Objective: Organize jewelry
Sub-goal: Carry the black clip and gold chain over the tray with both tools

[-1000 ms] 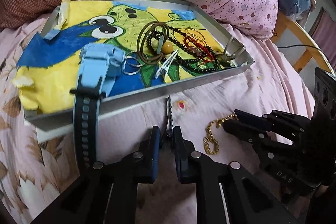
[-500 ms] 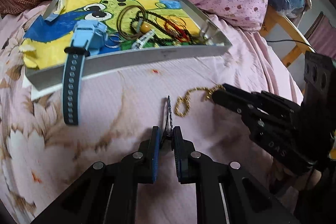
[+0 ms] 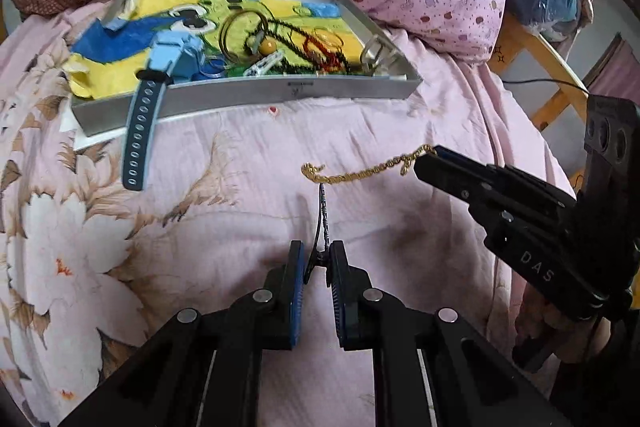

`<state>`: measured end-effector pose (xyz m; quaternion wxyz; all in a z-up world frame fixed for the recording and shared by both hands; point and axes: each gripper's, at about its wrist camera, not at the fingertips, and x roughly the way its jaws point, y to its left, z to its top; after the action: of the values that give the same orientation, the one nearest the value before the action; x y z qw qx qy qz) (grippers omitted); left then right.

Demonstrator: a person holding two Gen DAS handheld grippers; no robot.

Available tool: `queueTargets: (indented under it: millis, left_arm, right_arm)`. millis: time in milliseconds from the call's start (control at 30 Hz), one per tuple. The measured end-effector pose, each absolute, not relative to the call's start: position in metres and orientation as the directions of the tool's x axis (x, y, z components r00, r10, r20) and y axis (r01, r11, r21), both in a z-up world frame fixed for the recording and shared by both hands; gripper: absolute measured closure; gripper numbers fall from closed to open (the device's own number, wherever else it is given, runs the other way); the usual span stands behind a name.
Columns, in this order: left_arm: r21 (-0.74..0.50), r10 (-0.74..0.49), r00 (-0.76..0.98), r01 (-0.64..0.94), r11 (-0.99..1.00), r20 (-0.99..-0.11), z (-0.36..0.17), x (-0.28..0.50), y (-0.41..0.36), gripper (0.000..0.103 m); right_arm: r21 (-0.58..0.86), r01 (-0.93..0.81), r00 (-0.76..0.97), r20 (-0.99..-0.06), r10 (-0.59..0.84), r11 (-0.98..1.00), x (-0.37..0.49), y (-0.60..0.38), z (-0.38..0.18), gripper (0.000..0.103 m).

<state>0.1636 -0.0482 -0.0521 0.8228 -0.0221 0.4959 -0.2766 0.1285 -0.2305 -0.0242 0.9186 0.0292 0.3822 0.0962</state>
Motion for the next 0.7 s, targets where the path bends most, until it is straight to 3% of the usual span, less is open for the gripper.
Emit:
queueTargets:
  millis: [700]
  left_arm:
    - [-0.296,-0.466,0.469,0.392,0.871,-0.750,-0.009,0.175,-0.047,0.091]
  right_arm:
    - [0.137,-0.138,0.780,-0.595,0.193,0.981,0.122,-0.243,0.016,0.089]
